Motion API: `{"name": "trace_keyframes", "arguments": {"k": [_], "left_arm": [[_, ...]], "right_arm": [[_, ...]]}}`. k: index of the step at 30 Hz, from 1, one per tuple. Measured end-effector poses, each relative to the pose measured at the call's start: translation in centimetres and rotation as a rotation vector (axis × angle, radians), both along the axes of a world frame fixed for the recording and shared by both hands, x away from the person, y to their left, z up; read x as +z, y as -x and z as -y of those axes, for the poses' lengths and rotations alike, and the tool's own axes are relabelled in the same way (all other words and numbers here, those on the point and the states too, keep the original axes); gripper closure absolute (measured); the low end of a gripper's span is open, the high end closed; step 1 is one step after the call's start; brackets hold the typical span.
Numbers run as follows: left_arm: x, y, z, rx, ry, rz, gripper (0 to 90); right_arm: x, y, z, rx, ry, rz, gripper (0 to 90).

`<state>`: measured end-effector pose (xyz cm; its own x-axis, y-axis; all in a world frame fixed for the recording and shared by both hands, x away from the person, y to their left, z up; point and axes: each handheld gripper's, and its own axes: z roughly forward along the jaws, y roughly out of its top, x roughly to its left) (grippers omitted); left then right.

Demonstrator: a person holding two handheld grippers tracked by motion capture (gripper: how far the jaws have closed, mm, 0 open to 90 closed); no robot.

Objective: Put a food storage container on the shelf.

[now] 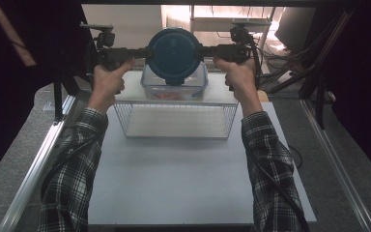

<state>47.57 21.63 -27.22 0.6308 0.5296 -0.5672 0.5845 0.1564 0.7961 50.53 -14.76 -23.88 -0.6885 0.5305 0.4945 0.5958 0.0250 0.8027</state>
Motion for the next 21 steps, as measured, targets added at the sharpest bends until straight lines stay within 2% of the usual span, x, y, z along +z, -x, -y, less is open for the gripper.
{"name": "trace_keyframes", "arguments": {"k": [2,3,4,5,6,7,9,11,12,14,16,18,21], "left_arm": [[-0.1,-0.3,0.2,0.01,0.0,0.003,53.4],[0.0,-0.4,0.4,0.03,-0.017,0.002,53.1],[0.2,-0.3,0.8,0.081,-0.095,0.008,53.3],[0.3,-0.3,1.0,0.093,-0.102,0.033,56.4],[0.3,-0.4,1.0,0.097,-0.112,0.028,58.0],[0.2,-0.5,1.1,0.095,-0.099,0.024,58.8],[0.1,-0.5,1.2,0.099,-0.095,0.028,59.6],[0.4,0.0,1.3,0.125,-0.118,0.053,60.2],[0.6,0.4,1.2,0.14,-0.119,0.074,59.5],[1.0,1.2,0.7,0.136,-0.104,0.097,59.7],[1.4,2.4,0.3,0.138,-0.135,0.12,62.3],[1.5,3.4,0.1,0.137,-0.182,0.133,69.5],[0.9,4.6,0.2,0.112,-0.216,0.131,80.1]], "right_arm": [[-0.2,-0.3,0.0,-0.013,-0.005,0.003,55.5],[-0.2,-0.4,-0.1,-0.028,0.011,0.015,62.1],[-0.1,-0.5,-0.3,-0.046,0.066,0.034,61.4],[-0.3,-0.6,-0.6,-0.049,0.099,0.037,60.9],[-0.4,-0.7,-0.7,-0.048,0.086,0.034,67.0],[-0.5,-0.7,-0.7,-0.045,0.073,0.044,66.5],[-0.5,-0.8,-0.9,-0.056,0.079,0.05,68.1],[-0.2,-0.4,-1.1,-0.087,0.115,0.088,68.1],[0.0,-0.1,-1.0,-0.106,0.131,0.113,68.3],[0.6,1.0,-0.6,-0.125,0.142,0.16,70.1],[1.2,2.4,0.0,-0.091,0.127,0.182,74.6],[1.5,4.1,0.2,-0.07,0.157,0.207,80.4],[1.1,6.3,0.2,-0.023,0.189,0.223,87.0]]}}
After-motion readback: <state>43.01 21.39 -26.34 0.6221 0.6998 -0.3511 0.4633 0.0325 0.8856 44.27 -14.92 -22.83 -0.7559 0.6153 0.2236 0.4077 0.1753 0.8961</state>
